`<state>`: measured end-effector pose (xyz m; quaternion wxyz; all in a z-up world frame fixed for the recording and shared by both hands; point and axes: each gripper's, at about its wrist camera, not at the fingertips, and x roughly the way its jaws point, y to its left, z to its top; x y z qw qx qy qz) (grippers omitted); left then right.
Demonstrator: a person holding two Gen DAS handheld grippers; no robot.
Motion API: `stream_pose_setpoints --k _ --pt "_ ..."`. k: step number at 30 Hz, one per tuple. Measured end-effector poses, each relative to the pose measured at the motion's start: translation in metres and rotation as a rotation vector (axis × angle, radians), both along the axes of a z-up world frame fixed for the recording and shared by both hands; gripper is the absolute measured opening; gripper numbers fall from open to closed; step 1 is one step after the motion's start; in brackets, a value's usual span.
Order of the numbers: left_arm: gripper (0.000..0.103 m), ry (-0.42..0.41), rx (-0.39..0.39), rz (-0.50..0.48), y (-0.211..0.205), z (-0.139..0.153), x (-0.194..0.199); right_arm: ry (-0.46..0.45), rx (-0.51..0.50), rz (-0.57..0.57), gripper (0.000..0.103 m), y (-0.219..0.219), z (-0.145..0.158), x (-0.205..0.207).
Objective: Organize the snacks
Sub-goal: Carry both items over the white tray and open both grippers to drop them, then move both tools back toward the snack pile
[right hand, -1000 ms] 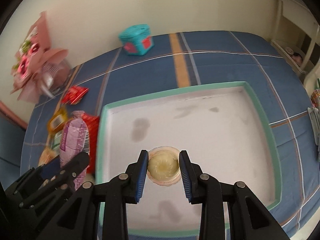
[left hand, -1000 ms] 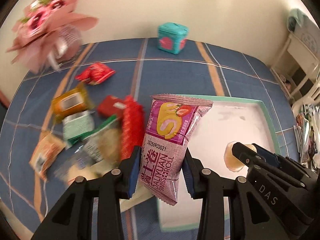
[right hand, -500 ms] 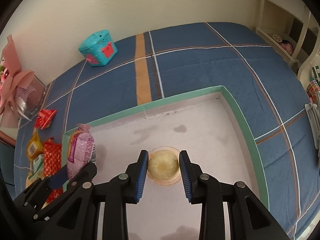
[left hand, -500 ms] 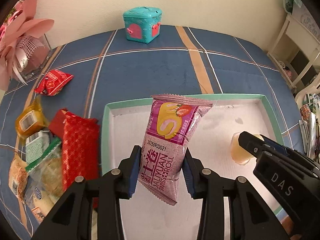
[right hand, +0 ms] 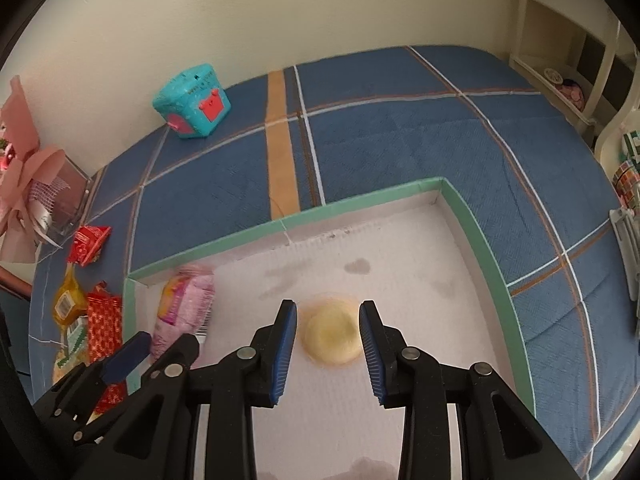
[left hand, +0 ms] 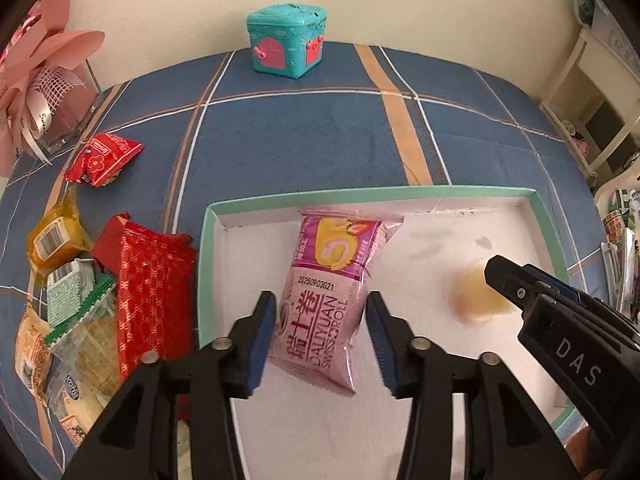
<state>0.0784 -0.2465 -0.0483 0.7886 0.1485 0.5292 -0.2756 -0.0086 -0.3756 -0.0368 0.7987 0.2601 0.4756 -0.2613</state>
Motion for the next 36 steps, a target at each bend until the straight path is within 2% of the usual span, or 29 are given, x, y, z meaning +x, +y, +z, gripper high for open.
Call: stream_pose_setpoints --k 7,9,10,11,13,16,19,23,28,36 --pt "0.055 -0.011 -0.006 0.022 0.013 0.026 -0.005 0.015 -0.038 0.012 0.036 0.010 0.013 -0.010" --pt "0.065 -0.021 0.001 0.034 0.019 0.031 -0.006 0.022 -0.043 0.014 0.037 0.013 0.014 -0.013" --pt "0.077 -0.035 0.007 0.046 0.024 0.035 -0.007 0.025 -0.043 0.013 0.040 0.015 0.015 -0.015" --pt "0.081 -0.045 0.006 0.053 0.028 0.037 -0.007 0.029 -0.041 0.013 0.042 0.018 0.015 -0.016" --pt "0.081 -0.056 0.005 0.065 0.035 0.040 -0.008 0.031 -0.030 0.021 0.054 0.025 0.015 -0.019" --pt "0.084 -0.073 0.004 0.089 0.049 0.045 -0.009 0.037 -0.036 0.035 0.062 0.036 0.017 -0.022" --pt "0.096 -0.091 -0.005 0.124 0.064 0.047 -0.009 0.040 -0.054 0.059 0.071 0.050 0.020 -0.024" --pt "0.097 -0.119 -0.003 0.157 0.083 0.050 -0.009 0.031 -0.068 0.091 0.079 0.068 0.026 -0.027" --pt "0.097 -0.175 0.003 0.187 0.104 0.057 -0.011 0.012 -0.063 0.114 0.101 0.084 0.029 -0.033" --pt "0.097 -0.168 -0.003 0.288 0.143 0.061 -0.011 0.004 -0.143 0.199 0.103 0.128 0.036 -0.039"
